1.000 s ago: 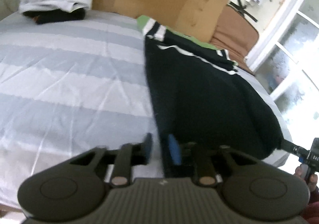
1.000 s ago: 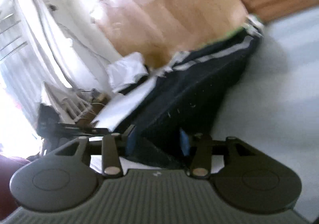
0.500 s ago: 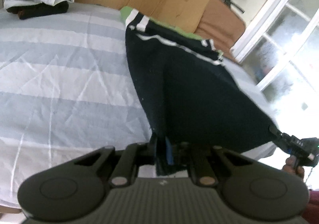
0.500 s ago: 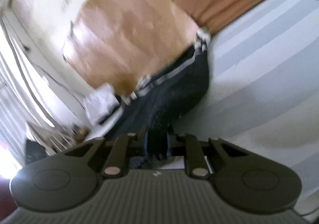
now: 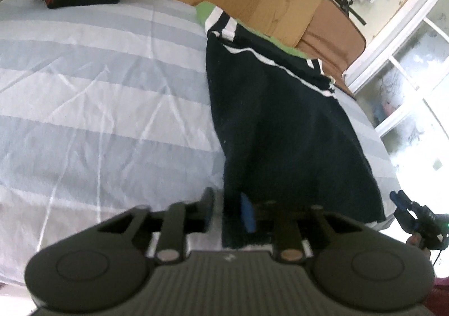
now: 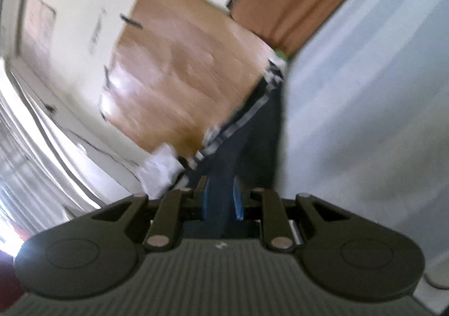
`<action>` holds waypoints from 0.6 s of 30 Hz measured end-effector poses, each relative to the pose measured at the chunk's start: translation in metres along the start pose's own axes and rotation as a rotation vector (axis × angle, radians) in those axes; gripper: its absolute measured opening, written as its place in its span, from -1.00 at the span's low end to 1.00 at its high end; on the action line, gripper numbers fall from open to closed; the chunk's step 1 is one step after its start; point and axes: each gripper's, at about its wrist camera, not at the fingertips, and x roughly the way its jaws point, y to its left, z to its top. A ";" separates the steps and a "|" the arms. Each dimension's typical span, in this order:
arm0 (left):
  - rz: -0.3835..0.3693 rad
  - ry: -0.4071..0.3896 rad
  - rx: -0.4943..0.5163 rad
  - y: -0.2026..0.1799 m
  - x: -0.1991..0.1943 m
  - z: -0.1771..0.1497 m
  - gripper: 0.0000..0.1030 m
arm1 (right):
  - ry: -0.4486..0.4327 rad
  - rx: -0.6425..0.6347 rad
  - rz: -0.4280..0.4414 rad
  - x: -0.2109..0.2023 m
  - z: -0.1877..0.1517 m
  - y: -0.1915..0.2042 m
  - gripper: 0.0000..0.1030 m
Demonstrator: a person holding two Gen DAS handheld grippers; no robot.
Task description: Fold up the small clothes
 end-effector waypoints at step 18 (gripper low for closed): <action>-0.123 -0.065 0.071 -0.012 -0.024 -0.001 -0.84 | -0.036 -0.253 -0.061 -0.016 0.003 0.034 -0.81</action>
